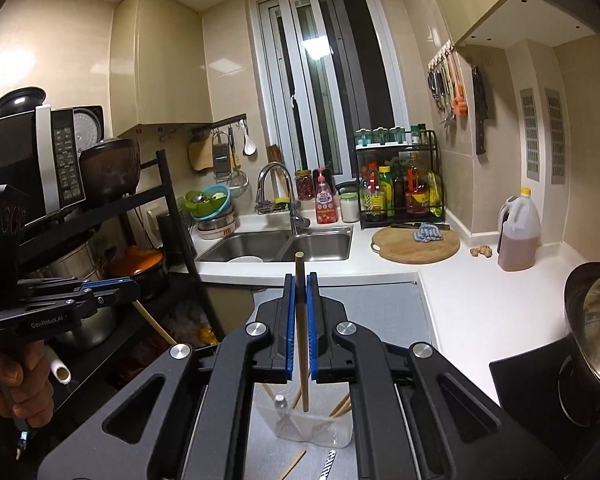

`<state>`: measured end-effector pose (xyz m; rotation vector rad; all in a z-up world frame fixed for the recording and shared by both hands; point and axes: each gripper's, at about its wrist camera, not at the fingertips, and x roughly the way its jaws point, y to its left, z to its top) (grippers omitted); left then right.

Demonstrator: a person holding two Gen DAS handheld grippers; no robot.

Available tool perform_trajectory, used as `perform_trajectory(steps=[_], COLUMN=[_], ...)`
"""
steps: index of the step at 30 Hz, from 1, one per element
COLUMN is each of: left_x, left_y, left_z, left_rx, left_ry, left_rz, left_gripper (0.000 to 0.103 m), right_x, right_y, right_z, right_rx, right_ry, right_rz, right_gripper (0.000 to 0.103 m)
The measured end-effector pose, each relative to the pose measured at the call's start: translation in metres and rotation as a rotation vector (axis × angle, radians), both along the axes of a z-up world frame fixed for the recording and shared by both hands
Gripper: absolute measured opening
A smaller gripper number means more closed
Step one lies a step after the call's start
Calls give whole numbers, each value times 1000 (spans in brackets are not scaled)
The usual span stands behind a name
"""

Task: Organize utensils
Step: 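Lift both tools' chopsticks over the clear container, then open both tools to drop the chopsticks into the container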

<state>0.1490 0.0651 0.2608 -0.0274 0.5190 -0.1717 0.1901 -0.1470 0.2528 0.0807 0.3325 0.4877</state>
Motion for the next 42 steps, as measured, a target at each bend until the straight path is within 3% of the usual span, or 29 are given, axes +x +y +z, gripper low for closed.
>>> perform_trajectory(steps=[8,27,31,33,35,37,42], left_x=[31,86,95,97,92,83,50], left_y=[-6,-21,-29,-29,-26,-23,-23], left_z=[-13,-88,-98,-96,-88,-79,-63], left_rx=[17,83,109,108,82,57,35], left_ry=[30,169,208,203,181,142,52], left_rz=[-4,2,-16,-22,-24,-27,-26], left_gripper=[6,6,7,8,18,23,23], right_x=[31,75,79,78,75,69,43], right_y=[2,22,23,21,15,11,1], right_z=[-25,-99,-108,-108,-106,-101,-84], right_rx=[6,-38,-66,-77,-62,-68,-78], right_ry=[47,151,172,170,169,150,86], right_rz=[-16,19,37,19,8,-13,-60], right_gripper=[6,6,11,21,33,33,33])
